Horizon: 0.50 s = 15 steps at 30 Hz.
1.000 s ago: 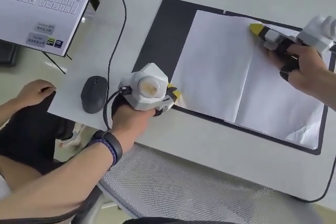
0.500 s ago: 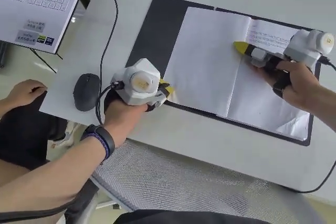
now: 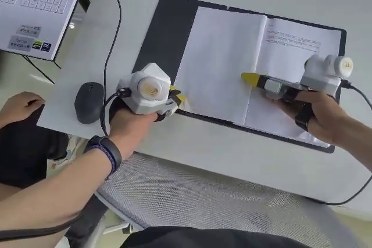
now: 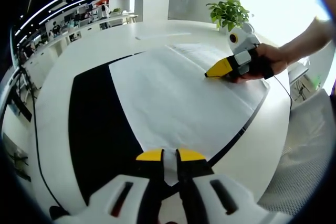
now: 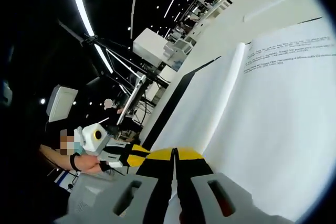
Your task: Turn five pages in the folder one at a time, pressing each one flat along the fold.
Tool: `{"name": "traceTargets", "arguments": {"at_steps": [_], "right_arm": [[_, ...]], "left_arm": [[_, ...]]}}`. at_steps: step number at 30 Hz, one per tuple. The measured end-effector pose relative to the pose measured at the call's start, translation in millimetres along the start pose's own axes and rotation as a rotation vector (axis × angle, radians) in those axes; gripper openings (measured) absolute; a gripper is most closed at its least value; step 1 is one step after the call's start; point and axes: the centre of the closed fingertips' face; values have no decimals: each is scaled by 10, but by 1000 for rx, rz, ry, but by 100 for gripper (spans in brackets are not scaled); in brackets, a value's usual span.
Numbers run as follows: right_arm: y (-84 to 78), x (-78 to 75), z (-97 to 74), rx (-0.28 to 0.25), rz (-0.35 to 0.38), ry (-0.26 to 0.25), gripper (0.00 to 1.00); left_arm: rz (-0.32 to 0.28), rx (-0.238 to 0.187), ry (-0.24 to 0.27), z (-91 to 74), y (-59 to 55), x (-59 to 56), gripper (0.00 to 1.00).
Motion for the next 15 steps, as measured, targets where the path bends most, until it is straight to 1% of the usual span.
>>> {"name": "traceTargets", "arguments": {"at_steps": [2,5,8,13,15], "right_arm": [[-106,63,-36,12,-3,12,0],[-226,117,-87,19,11,27,0],[-334,178,-134,23,21,34,0],[-521,269,-198,49,12,46,0],[-571,297,-220,52,14,47,0]], "left_arm": [[3,1,0,2,-3,3,7],[1,0,1,5,-9,6,8],[1,0,1,6,-16,6,8],[5,2,0,3,-33,2,8],[4,0,1,0,-38,0,8]]}}
Point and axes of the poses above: the centre of the closed fingertips' face, and the gripper's own axes: z roughly forward along the fingers, x roughly to its left, y roughly out of its top, and after that the axes turned 13 degrees about -y, right-handed
